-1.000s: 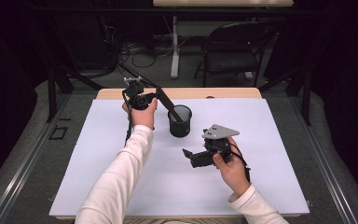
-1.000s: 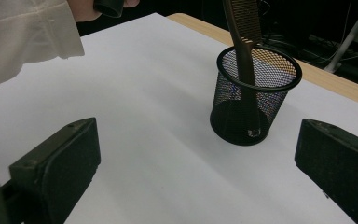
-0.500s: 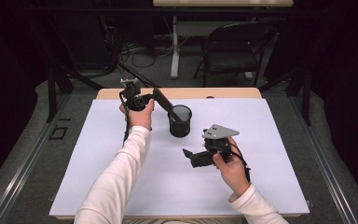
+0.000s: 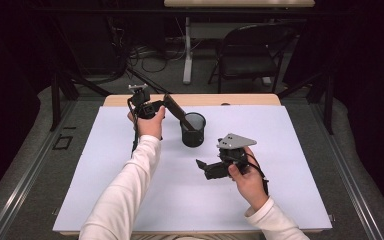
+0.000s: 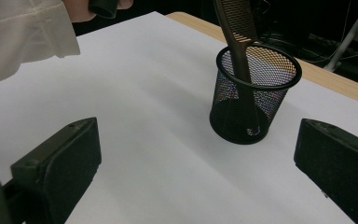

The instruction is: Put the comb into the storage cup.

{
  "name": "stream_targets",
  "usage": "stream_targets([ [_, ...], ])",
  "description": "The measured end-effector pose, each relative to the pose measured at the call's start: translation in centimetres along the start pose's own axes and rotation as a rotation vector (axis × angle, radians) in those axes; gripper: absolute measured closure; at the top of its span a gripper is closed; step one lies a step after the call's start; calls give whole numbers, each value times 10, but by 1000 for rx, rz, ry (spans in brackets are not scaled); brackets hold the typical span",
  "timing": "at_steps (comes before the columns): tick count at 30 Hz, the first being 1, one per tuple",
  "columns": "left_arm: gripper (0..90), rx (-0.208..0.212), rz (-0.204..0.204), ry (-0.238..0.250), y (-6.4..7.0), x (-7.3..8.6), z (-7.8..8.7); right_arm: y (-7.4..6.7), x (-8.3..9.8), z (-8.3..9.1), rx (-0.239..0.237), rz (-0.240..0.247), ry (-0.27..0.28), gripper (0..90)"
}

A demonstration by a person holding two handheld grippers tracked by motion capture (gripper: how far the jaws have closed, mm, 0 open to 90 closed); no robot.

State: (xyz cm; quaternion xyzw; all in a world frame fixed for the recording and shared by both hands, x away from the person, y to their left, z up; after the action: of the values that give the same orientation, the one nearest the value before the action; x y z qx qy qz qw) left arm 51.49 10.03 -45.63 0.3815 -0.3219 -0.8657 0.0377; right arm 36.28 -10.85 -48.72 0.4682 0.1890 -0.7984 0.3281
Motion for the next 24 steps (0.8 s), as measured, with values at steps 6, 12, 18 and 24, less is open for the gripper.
stream_targets([
  [6, 696, 9, 2, 9, 0, -2, 2, 0, 0, 0, 0, 2, -1, 5],
  [12, 619, 3, 16, 20, -3, -3, 3, 0, 0, -1, 1, 4, -3, 6],
  [18, 534, 1, 41, 21, -9, -3, 3, 0, 1, -1, 1, 3, -5, 6],
  [24, 477, 19, 46, 32, -9, -5, 5, 0, 1, -1, 1, 4, -7, 6],
])
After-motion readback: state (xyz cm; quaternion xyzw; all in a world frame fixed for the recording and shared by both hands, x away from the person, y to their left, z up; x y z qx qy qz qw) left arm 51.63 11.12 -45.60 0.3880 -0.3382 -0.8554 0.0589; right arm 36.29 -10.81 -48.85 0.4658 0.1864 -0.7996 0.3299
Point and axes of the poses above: each handheld gripper's, and its own axes: z roughly backward along the jaws, x roughly out of its underside, y roughly to its right, the point moved 5 cm from there along -z, roughly forward along the jaws, and after that the axes turned 2 degrees about -y, right-handed, at the moved point
